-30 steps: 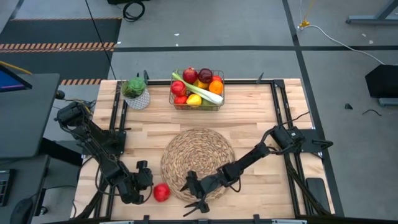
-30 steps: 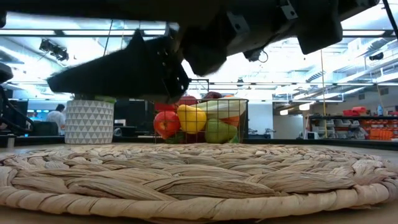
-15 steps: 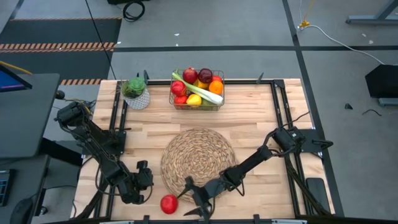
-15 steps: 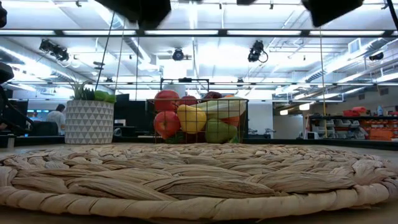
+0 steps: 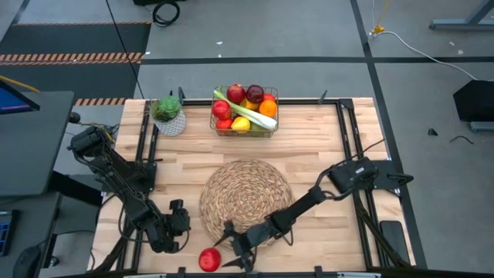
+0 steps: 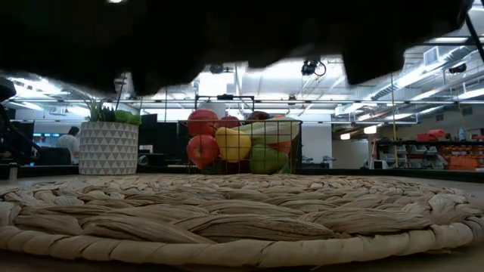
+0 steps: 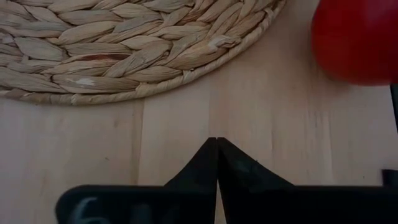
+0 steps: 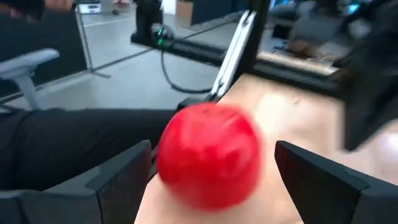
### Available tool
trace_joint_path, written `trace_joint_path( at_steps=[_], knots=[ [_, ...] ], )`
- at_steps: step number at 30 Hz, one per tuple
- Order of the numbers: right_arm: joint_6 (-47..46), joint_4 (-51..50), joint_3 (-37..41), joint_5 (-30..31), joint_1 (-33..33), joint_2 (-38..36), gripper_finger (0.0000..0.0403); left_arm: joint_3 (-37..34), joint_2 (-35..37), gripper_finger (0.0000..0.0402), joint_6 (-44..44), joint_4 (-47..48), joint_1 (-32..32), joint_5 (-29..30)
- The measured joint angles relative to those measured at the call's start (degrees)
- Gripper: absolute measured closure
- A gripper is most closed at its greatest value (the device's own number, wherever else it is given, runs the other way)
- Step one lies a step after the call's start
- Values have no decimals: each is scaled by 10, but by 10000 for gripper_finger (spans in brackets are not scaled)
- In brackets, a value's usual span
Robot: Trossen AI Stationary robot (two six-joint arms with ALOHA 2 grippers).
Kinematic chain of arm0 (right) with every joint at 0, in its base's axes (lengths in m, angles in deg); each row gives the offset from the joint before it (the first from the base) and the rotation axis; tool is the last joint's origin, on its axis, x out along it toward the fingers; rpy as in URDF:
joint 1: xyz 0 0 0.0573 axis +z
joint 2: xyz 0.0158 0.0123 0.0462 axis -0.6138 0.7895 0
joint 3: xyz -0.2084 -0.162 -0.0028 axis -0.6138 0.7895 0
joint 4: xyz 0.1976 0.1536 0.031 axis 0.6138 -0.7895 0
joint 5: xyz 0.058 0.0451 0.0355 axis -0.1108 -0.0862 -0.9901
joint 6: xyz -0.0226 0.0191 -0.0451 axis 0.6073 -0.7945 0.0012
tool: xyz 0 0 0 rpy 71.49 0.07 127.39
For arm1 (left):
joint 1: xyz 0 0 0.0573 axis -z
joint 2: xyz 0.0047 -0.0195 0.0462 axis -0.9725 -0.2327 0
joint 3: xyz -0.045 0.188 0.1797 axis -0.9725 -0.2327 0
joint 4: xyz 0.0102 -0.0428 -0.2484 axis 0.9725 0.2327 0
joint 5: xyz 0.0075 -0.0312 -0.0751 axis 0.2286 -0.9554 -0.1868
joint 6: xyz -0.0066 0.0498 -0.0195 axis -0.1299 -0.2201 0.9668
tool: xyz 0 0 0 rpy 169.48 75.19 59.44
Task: Build produce basket
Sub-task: Put the apple into the wire basket
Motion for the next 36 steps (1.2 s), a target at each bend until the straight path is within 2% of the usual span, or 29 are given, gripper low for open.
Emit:
trace_joint_path(
  at_steps=[4,10,27,33,36],
  knots=[
    [25,-46,-73,5,2,57,56,0,0,392,9,1,4,0],
    [32,-160,-153,32,7,72,56,0,0,392,24,0,23,0],
    [-37,-145,-161,33,0,72,56,0,0,392,34,0,28,9],
    [-40,-145,-161,33,-3,72,56,0,9,392,34,-4,40,-30],
    [-40,-145,-161,33,-4,72,56,14,18,392,37,-2,52,-31]
  ],
)
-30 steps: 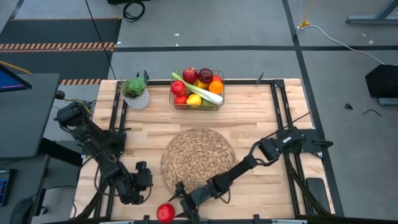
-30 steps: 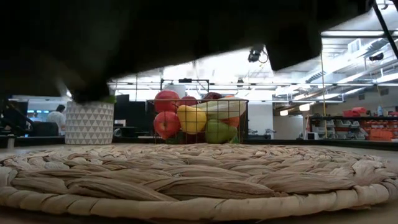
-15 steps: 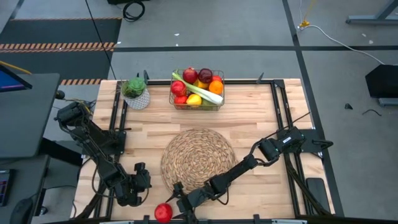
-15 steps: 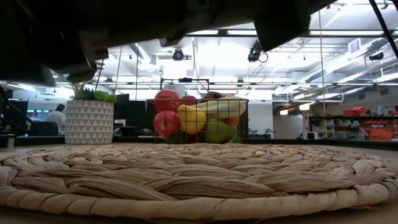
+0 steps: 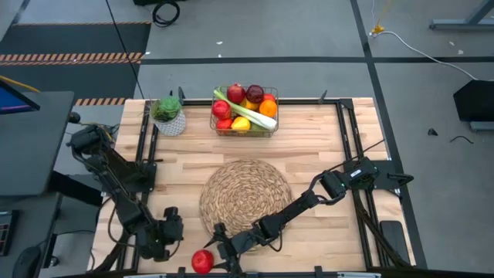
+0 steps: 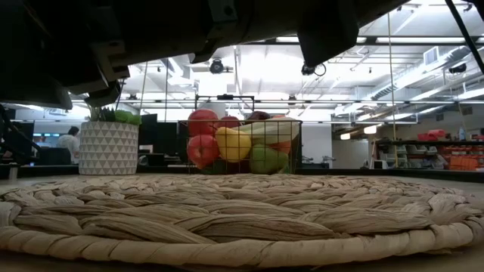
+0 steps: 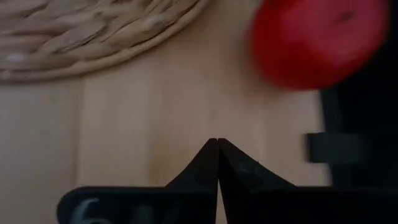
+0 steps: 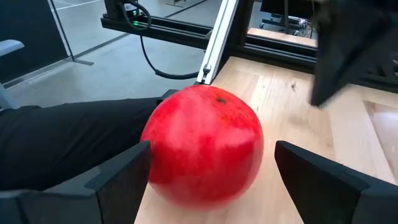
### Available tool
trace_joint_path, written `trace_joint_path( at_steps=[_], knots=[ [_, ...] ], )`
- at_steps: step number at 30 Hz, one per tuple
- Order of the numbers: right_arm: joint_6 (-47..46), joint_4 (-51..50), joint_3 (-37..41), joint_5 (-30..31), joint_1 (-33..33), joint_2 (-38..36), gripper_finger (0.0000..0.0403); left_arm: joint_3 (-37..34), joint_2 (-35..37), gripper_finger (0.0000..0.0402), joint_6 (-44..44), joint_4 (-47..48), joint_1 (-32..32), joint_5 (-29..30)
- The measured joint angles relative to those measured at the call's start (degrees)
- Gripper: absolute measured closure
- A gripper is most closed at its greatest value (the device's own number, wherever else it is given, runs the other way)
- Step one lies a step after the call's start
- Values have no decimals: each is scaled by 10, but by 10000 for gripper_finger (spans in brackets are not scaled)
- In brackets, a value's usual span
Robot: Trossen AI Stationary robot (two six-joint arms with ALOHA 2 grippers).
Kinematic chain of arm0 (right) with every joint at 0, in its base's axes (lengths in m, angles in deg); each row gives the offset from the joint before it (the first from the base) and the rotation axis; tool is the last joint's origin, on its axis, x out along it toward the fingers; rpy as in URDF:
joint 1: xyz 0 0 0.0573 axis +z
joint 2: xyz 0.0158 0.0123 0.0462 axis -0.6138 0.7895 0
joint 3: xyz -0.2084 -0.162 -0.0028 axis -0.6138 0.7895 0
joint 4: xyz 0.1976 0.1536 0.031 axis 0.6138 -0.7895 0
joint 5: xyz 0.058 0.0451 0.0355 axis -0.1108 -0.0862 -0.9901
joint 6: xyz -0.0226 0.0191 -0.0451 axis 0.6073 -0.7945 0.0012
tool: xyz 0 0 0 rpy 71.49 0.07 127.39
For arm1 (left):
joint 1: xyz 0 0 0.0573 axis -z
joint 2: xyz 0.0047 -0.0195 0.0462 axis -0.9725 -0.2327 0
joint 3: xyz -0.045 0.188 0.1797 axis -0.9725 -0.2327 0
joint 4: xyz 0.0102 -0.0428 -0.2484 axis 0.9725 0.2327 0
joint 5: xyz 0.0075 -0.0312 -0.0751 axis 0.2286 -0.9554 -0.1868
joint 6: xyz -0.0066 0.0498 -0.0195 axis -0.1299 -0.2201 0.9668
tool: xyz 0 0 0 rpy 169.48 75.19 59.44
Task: Build produce basket
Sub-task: Put the apple into the wire basket
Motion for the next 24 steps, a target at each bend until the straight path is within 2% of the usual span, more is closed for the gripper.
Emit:
trace_joint_path(
  at_steps=[4,8,15,19,24],
  knots=[
    [0,0,0,0,0,0,56,41,2,392,1,-11,20,24],
    [0,-1,0,0,0,0,56,50,-4,392,2,-102,50,94],
    [-11,-18,0,0,-4,0,56,50,-70,389,-3,-226,92,148],
    [-19,-30,0,0,-8,0,56,50,-111,356,2,-269,104,152],
    [-26,-35,0,0,-10,0,56,50,-140,283,52,-291,109,155]
  ],
)
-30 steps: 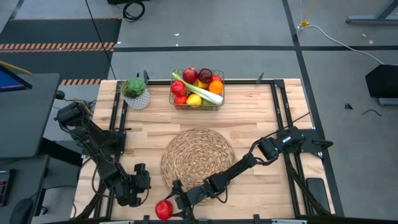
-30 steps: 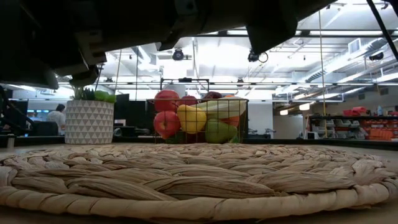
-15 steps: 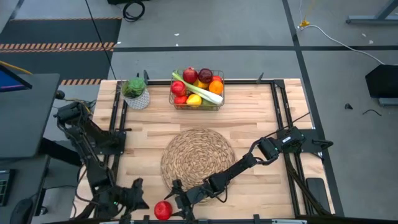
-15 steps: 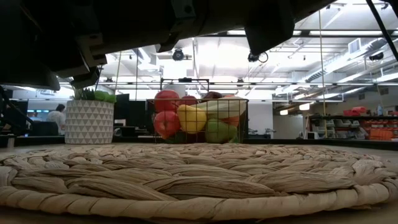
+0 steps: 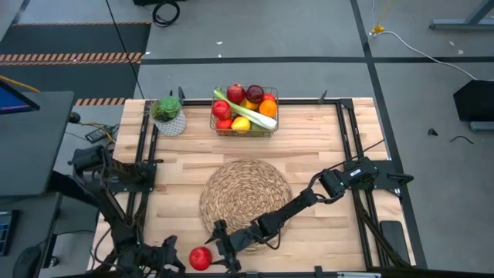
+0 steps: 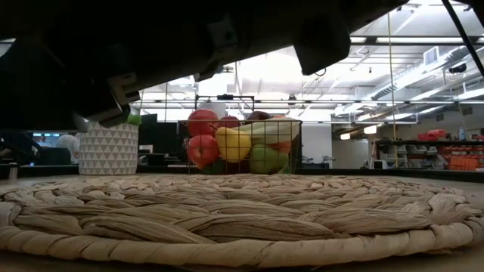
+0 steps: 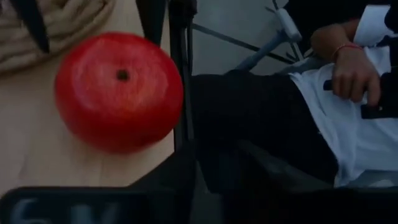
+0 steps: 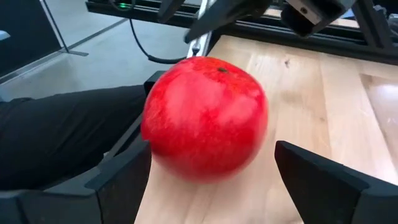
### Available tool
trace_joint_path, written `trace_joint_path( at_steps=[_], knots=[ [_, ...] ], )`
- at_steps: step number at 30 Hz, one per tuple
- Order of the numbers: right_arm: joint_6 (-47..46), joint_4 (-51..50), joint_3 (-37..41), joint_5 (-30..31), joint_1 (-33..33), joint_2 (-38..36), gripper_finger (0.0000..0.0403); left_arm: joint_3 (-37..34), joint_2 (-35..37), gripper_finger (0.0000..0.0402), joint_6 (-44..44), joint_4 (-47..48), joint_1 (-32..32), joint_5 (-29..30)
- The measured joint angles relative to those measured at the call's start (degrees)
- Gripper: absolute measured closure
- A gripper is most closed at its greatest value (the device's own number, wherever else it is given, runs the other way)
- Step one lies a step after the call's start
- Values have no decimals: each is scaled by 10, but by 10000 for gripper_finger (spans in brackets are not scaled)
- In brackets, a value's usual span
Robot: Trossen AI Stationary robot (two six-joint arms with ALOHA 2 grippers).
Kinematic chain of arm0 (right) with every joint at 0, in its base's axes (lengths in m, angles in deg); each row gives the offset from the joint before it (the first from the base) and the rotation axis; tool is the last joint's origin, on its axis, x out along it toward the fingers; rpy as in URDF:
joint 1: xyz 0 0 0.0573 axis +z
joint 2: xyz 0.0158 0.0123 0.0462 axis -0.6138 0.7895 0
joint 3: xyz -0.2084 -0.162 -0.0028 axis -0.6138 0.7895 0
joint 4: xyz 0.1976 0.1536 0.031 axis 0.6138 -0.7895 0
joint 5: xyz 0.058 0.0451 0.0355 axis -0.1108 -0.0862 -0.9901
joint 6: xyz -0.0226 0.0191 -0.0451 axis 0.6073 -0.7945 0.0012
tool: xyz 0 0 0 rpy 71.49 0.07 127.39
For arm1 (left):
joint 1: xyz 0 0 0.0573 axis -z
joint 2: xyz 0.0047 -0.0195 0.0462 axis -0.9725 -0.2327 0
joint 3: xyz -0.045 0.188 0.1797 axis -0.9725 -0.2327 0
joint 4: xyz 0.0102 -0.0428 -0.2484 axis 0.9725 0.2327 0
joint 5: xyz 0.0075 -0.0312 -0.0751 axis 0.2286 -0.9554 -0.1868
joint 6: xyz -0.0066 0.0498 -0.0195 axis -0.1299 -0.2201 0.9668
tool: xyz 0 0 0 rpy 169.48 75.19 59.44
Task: Build produce basket
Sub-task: Put the apple into the wire basket
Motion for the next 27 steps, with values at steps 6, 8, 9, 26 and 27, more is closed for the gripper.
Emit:
trace_joint_path(
  at_steps=[6,8,9,26,27],
  knots=[
    [0,-7,0,0,0,0,56,0,-7,188,65,-4,17,0],
    [0,-13,0,0,0,0,56,0,-7,160,90,-3,24,0],
    [0,-15,0,0,0,0,56,0,-7,146,103,-2,27,0],
    [-10,-7,0,0,-1,0,56,0,-70,81,153,38,-29,32],
    [-16,-2,0,0,-1,0,56,-1,-70,82,142,37,-35,32]
  ],
)
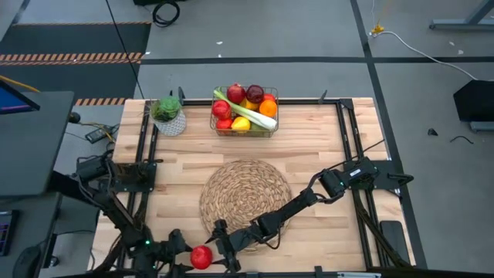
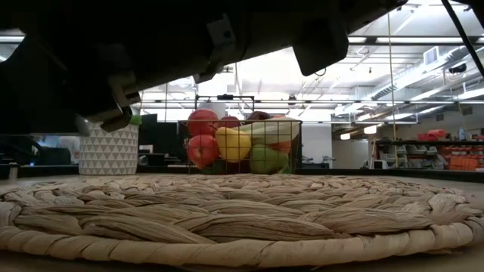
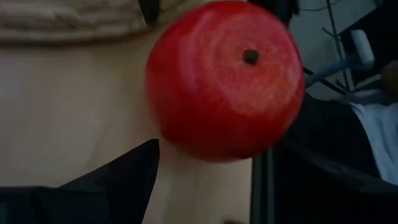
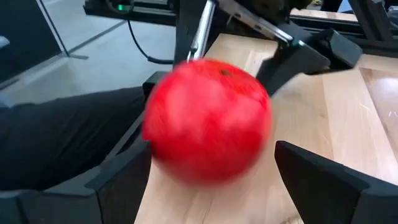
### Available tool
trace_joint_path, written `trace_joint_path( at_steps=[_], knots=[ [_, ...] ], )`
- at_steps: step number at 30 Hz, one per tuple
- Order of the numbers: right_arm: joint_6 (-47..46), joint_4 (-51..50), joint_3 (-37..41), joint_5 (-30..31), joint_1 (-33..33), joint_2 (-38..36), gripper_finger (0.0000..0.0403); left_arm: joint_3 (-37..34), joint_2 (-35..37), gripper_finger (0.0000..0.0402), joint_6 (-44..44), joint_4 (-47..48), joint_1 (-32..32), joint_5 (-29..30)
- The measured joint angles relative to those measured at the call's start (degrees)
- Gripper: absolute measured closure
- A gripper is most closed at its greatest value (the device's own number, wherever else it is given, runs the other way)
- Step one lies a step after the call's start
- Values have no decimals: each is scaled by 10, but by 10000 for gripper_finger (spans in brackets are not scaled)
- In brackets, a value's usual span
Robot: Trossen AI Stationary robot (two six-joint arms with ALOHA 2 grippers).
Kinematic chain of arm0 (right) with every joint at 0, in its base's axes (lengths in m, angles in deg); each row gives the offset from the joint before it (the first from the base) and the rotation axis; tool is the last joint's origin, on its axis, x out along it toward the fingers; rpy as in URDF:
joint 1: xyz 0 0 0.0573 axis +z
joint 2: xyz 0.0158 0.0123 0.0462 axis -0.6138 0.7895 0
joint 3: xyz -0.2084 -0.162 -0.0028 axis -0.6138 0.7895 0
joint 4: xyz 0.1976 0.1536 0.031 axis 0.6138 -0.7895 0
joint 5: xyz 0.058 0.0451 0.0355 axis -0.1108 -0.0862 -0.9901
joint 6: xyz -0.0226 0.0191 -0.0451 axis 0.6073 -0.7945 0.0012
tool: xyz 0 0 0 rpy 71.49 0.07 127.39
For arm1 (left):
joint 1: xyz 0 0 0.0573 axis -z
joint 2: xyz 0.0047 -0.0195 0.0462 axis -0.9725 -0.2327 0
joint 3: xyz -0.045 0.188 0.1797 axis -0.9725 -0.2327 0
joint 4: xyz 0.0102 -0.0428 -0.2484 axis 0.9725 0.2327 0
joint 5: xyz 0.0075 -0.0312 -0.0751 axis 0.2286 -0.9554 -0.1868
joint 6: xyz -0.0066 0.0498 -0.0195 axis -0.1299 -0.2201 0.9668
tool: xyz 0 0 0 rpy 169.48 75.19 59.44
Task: Build produce basket
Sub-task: Put the apple into the wire basket
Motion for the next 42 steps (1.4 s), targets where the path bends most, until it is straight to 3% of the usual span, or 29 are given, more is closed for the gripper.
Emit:
trace_joint_path(
  at_steps=[28,34,42],
  knots=[
    [-12,37,-1,1,-11,-4,56,-1,-2,88,-275,-21,-105,-13],
    [-4,38,-2,-17,-14,-20,56,43,-3,88,-348,-15,-116,-11],
    [40,-29,-2,-16,-17,-68,56,126,-2,88,-407,113,-130,55]
  ],
)
